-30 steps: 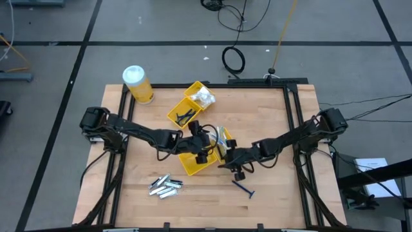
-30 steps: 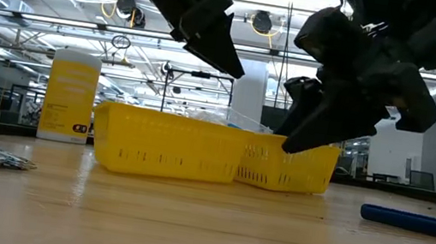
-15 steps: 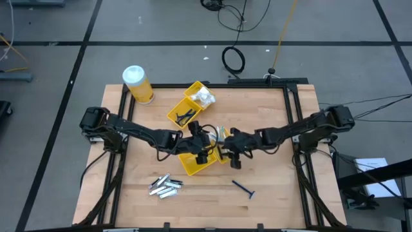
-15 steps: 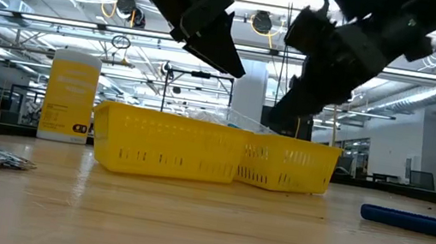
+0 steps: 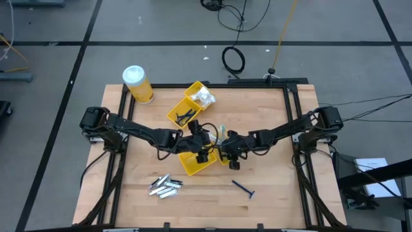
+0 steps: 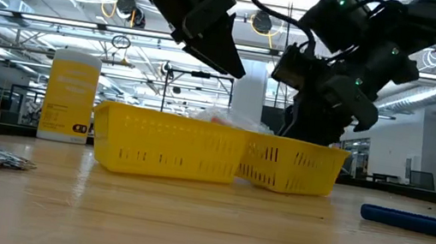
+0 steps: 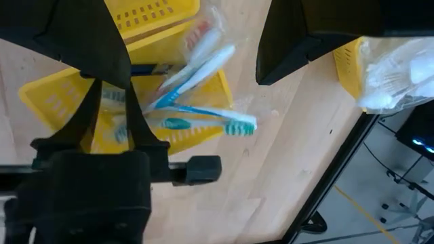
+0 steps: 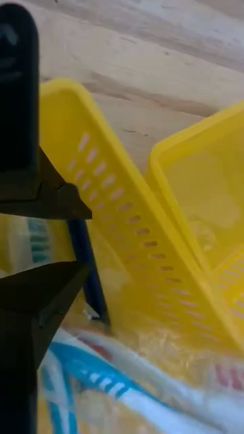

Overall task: Pick & Place Travel size toiletries
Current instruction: Put the blue razor into the bottom left yellow basket

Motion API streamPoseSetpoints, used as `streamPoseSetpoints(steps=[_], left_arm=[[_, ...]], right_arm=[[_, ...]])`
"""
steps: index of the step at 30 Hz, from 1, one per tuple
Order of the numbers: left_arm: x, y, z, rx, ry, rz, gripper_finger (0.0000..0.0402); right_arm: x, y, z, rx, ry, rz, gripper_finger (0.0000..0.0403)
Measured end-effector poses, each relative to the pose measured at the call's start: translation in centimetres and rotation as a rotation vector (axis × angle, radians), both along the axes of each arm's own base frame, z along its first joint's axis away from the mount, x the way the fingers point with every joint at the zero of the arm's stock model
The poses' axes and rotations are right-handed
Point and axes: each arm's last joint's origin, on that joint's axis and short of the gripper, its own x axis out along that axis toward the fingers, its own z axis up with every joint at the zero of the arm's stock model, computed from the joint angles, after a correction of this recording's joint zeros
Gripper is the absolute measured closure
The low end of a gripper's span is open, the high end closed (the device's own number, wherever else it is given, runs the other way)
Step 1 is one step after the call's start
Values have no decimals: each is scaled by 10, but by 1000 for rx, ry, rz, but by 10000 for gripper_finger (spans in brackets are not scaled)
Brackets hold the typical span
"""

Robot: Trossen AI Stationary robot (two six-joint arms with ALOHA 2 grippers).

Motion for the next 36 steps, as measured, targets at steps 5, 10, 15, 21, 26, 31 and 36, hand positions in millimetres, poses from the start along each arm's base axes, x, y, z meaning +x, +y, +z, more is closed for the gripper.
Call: streamPoseSetpoints(steps=[5, 10, 15, 21, 26, 31, 36], left_arm=[[0, 2, 0, -11, -5, 15, 94], [0, 2, 0, -11, -5, 14, 94], [0, 2, 0, -11, -5, 14, 94], [0, 2, 0, -11, -5, 15, 94], [0, 2, 0, -10, -4, 15, 94], [0, 2, 0, -10, -5, 15, 94], [0, 2, 0, -10, -5, 15, 94]], right_arm=[[-4, -5, -4, -1, 62, -20, 307], [-12, -16, -8, 27, 171, -98, 311], [-21, -25, -13, 33, 273, -146, 307], [-21, -27, -17, 16, 289, -123, 287], [-17, -27, -35, 4, 323, -109, 269], [-17, -28, -44, 5, 350, -123, 282], [-19, -29, -44, 11, 369, -142, 340]])
